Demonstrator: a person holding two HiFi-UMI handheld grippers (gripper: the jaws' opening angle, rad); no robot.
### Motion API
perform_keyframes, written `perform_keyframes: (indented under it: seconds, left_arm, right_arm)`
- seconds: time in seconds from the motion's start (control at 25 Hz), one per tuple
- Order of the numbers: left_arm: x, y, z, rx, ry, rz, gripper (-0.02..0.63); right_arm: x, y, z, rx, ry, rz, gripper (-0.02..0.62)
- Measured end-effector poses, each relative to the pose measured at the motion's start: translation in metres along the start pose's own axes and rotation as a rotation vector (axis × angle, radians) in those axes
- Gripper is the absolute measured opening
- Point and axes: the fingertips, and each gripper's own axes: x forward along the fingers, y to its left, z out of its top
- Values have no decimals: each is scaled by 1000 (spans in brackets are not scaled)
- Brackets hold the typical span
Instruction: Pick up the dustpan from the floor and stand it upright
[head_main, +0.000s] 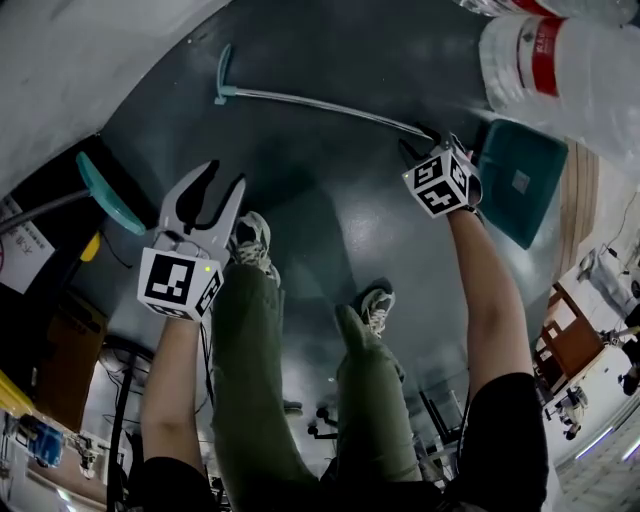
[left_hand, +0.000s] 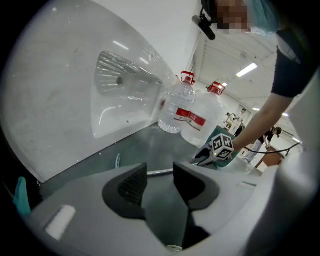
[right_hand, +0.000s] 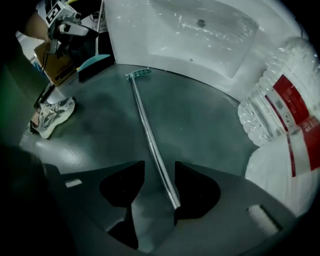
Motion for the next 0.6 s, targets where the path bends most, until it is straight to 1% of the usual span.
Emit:
perform_keyframes:
  seconds: [0.12,0.24,0.4,0.48,0.56,0.6]
  left_arm:
    - [8,9,-14,3,5,9,173]
    - [18,15,-27,0,17,14,173]
    - [29,17,-35,-22,23,19,173]
    - [32,16,-36,-41,23,17,173]
    - [33,14,-35,-55,24,12,175]
    - [33,13,-34,-62,26,11,182]
  right_arm:
    - [24,0,-16,-60,56,46,183]
    - [38,-2,-22,-130,92,83,181]
    - [51,-3,-28,-164,122,123,179]
    - [52,-1,-28,-168,119,150,161]
    - [48,0,-26,-173,110,157,100]
    - [47,1,-27,-173,110,154,100]
